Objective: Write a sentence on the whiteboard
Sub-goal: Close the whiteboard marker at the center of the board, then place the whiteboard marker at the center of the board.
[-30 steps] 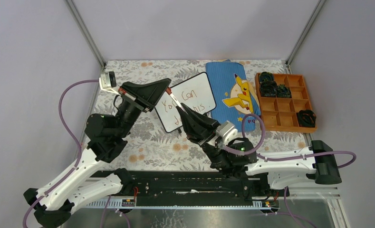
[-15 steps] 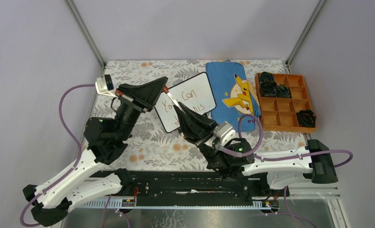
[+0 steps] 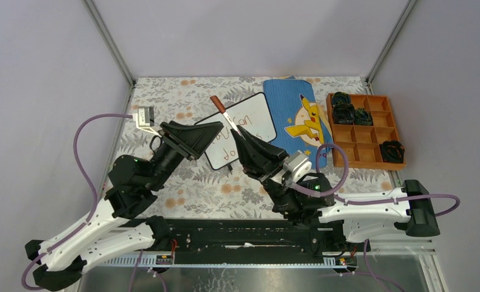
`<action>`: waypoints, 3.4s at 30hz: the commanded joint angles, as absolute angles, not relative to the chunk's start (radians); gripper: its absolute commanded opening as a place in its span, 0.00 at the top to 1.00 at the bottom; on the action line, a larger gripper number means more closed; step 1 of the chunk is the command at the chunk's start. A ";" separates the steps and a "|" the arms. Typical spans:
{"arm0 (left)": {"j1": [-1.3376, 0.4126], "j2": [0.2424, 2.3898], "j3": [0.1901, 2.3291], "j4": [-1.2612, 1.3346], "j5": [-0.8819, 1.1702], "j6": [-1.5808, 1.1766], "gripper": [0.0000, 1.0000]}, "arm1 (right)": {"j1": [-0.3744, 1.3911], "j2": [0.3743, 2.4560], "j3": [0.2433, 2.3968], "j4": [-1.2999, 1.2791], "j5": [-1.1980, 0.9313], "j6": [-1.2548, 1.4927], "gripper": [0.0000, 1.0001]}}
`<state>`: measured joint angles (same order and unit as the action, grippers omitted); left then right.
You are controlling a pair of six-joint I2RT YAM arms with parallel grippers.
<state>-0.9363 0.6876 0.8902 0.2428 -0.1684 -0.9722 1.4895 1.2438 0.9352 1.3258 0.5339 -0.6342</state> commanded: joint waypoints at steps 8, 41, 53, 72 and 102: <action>-0.943 0.683 0.907 0.304 -0.131 -0.897 0.15 | 1.486 1.206 0.927 1.327 0.536 -0.565 1.00; -0.942 0.712 0.928 0.332 -0.122 -0.827 0.93 | 1.486 1.186 0.906 1.189 0.492 -0.458 0.79; -0.942 0.651 0.933 0.215 -0.206 -0.754 1.00 | 1.486 1.100 0.924 0.930 0.509 -0.361 0.06; -0.943 0.766 1.195 -0.873 -0.555 -0.664 1.00 | 1.485 0.763 0.675 0.262 0.827 -0.023 0.00; -0.186 1.409 0.843 -0.470 -0.145 -0.608 1.00 | 1.483 0.680 0.598 0.055 0.910 0.211 0.00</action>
<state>-0.2005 1.3380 0.8024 -0.5846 -0.1368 -0.6479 1.4853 0.6979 0.5518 0.0978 0.8547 0.1814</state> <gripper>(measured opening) 0.184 0.995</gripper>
